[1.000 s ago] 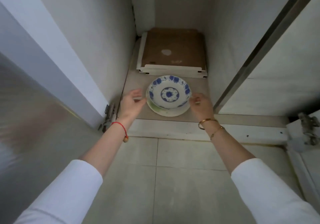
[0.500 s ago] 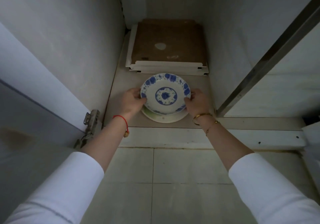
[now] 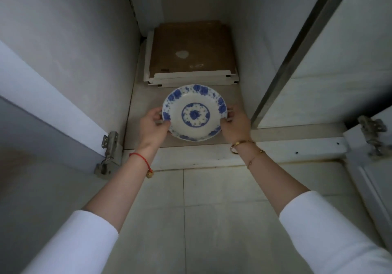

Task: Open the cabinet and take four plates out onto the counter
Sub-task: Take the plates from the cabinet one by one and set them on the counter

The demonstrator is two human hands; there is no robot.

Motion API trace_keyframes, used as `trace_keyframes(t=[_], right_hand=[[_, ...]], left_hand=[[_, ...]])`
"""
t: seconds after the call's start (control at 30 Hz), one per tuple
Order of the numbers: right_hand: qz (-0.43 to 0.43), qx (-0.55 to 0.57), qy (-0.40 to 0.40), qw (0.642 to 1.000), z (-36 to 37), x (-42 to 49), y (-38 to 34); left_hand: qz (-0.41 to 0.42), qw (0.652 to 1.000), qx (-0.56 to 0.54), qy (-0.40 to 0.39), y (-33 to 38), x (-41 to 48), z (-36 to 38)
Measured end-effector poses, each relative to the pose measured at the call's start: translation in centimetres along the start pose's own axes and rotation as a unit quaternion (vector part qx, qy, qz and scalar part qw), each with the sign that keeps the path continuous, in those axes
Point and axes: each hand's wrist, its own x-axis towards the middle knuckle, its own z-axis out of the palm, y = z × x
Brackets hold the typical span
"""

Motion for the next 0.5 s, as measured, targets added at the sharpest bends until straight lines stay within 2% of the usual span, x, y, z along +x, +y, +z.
trace_keyframes(t=[0.17, 0.5], right_hand=[[0.010, 0.016, 0.022, 1.000, -6.6, -6.7, -3.8], [0.096, 0.074, 0.052, 0.991, -21.6, -18.7, -15.2]], left_hand=[[0.014, 1.000, 0.018, 0.002, 3.6, -8.4, -2.0], [0.037, 0.998, 0.054, -0.005, 17.6, -25.6, -7.6]])
